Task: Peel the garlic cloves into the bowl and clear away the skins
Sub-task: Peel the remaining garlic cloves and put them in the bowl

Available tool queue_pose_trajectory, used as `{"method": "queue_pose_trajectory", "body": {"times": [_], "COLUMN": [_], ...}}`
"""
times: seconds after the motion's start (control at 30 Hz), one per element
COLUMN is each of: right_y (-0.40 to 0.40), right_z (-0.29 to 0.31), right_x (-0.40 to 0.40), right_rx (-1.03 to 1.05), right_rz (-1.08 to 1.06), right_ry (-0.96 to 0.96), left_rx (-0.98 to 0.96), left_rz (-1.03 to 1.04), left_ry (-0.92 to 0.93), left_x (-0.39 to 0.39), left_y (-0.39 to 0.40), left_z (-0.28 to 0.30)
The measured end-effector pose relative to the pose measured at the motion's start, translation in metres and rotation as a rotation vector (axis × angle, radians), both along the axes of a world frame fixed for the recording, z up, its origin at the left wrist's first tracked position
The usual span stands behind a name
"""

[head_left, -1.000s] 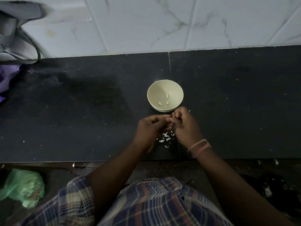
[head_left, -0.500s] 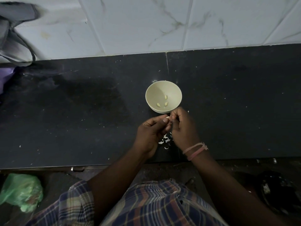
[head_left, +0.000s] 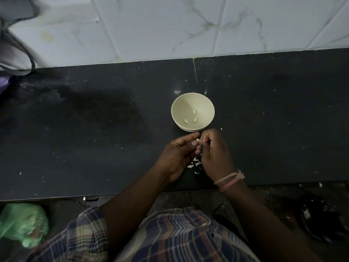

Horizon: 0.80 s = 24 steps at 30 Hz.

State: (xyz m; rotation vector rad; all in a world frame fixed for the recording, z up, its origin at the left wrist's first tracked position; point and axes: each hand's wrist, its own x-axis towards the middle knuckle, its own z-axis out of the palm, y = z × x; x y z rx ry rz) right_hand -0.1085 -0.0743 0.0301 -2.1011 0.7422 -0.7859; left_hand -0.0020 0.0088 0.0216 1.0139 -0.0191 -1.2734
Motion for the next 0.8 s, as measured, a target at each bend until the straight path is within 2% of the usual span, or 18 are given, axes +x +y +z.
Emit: {"method": "queue_pose_trajectory", "body": {"times": [0.13,0.33,0.47,0.63,0.8], "right_y": [-0.005,-0.012,-0.013,-0.014,-0.006], "right_z": [-0.004,-0.003,-0.007,-0.002,-0.005], "right_x": [-0.007,-0.017,-0.022,-0.024,-0.02], "right_rx": [-0.016,0.076,0.166,0.152,0.22], "right_rz": [0.034,0.102,0.063,0.031,0.003], "right_ry": [0.03,0.008,-0.045,-0.094,-0.051], "left_rx": [0.026,0.039,0.04,0.037,0.069], "left_rz": [-0.019,0.046,0.072,0.095,0.148], "left_ry": [-0.015,0.011,0.007,-0.035,-0.042], "left_x": [-0.005,-0.017,-0.019,-0.022,-0.022], "left_y": [-0.002,-0.003,0.0,0.002,0.008], "left_z": [-0.002,0.0,0.001,0.001,0.0]}}
